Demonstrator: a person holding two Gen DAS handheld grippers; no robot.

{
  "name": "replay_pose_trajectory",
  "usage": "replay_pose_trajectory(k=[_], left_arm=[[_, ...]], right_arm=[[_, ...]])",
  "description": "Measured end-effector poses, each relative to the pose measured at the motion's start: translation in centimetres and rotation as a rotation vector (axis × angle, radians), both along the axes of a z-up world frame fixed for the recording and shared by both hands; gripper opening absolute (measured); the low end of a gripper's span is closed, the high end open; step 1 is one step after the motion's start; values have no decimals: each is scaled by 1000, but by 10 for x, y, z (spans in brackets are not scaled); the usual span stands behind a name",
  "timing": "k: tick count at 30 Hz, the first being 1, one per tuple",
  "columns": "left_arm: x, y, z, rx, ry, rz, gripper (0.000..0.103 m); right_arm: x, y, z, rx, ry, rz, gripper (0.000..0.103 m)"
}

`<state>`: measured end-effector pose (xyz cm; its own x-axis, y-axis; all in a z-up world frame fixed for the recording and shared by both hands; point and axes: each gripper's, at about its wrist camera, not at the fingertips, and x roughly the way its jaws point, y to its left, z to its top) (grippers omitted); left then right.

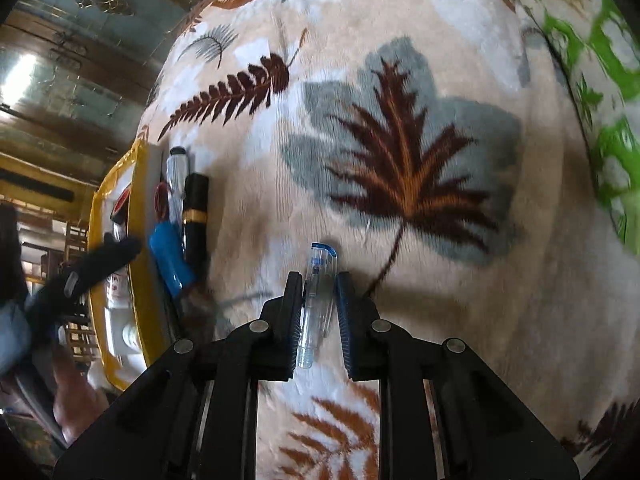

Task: Organize objects
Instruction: 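Lift the clear pen with the right gripper while the left grasps the gold-banded lipstick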

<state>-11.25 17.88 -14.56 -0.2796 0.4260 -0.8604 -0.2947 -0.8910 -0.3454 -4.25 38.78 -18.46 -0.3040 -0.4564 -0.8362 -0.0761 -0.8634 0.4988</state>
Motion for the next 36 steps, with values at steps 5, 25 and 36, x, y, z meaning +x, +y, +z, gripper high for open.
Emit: replay_pose_trajectory(k=[5,25,36], left_arm=[[-20,4,-22,-121,-34,56,47],[18,3,-20,-131,-22,45,16],[83,-81,53,60,10,119,16]], right_arm=[[-1,1,-2,-14,-8,-9,17],[-2,-5,0,-20,12,30,17],[14,-84,39,-144,82,205,16]])
